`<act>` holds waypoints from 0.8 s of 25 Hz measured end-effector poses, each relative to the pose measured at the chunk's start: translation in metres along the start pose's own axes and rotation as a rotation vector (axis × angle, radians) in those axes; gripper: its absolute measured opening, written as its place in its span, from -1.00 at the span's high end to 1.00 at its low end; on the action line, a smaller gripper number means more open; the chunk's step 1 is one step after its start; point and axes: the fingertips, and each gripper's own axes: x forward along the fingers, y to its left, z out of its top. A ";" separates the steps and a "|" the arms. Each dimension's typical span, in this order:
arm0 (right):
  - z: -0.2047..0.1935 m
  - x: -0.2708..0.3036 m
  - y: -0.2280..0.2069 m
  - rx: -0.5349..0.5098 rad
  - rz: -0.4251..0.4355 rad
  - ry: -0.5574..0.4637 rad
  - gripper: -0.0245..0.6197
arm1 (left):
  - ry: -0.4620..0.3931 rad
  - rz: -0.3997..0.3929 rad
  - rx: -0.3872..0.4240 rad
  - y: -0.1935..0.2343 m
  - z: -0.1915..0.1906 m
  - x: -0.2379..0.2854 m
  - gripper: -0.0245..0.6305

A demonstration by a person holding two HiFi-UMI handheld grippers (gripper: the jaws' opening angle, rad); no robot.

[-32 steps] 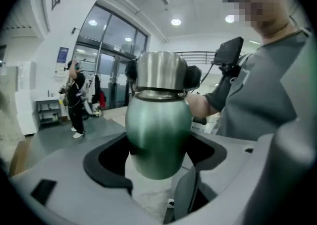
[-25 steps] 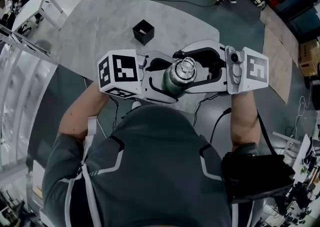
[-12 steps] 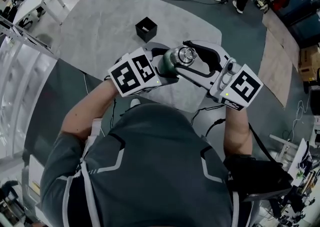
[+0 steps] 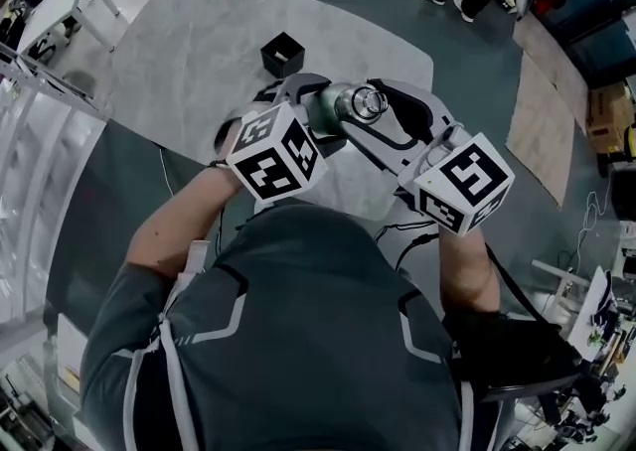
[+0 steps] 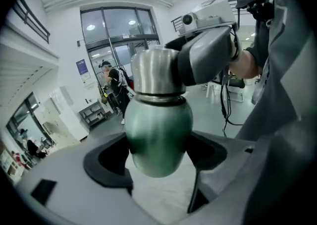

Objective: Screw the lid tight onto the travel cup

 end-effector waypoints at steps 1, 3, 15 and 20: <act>-0.001 0.001 -0.001 0.015 -0.014 0.004 0.09 | 0.006 0.012 0.007 0.002 -0.001 0.000 -0.20; -0.003 0.002 -0.003 0.032 -0.040 0.012 0.09 | 0.020 0.035 0.026 0.005 -0.003 0.001 -0.20; 0.042 -0.029 0.044 -0.125 0.461 -0.267 -0.04 | -0.319 -0.435 -0.093 -0.043 0.038 -0.041 -0.20; 0.029 -0.042 0.054 -0.132 0.666 -0.226 -0.03 | -0.392 -0.576 -0.068 -0.071 0.054 -0.055 -0.20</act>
